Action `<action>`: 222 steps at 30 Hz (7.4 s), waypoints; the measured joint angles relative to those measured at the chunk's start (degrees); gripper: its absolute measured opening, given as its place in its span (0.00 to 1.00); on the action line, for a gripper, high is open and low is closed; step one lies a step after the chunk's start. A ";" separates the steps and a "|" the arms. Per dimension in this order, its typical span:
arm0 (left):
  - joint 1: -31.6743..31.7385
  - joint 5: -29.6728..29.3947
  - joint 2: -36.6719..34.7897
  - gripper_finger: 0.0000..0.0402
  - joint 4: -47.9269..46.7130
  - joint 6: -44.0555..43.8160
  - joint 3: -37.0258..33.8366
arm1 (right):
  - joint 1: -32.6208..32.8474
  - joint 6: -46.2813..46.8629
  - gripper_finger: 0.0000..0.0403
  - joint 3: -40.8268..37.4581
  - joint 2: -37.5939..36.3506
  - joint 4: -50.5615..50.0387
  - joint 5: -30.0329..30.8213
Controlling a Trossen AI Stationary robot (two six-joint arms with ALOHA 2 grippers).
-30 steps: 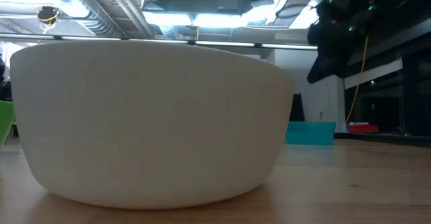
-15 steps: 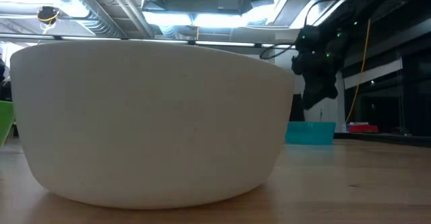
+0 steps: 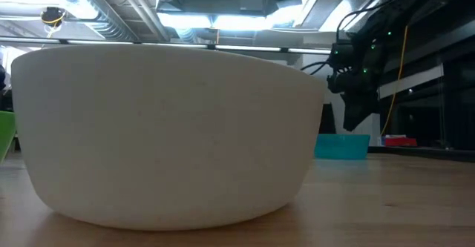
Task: Nest bowls inside each other
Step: Stack the light blue bowl on top of the white bowl, then stack the red bowl on top of the light blue bowl
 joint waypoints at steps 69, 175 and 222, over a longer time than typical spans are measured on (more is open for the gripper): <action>-0.05 -3.07 1.32 0.36 -3.83 3.26 0.02 | 54.91 34.12 0.01 32.91 21.58 3.01 0.30; -0.05 -2.98 -7.27 0.36 -0.33 -2.52 -4.63 | 87.61 67.13 0.33 -3.98 -8.32 -11.06 -6.17; -0.04 -6.99 -6.92 0.36 -0.35 -1.65 -4.63 | 94.29 86.06 0.33 -9.42 -13.99 -3.78 7.07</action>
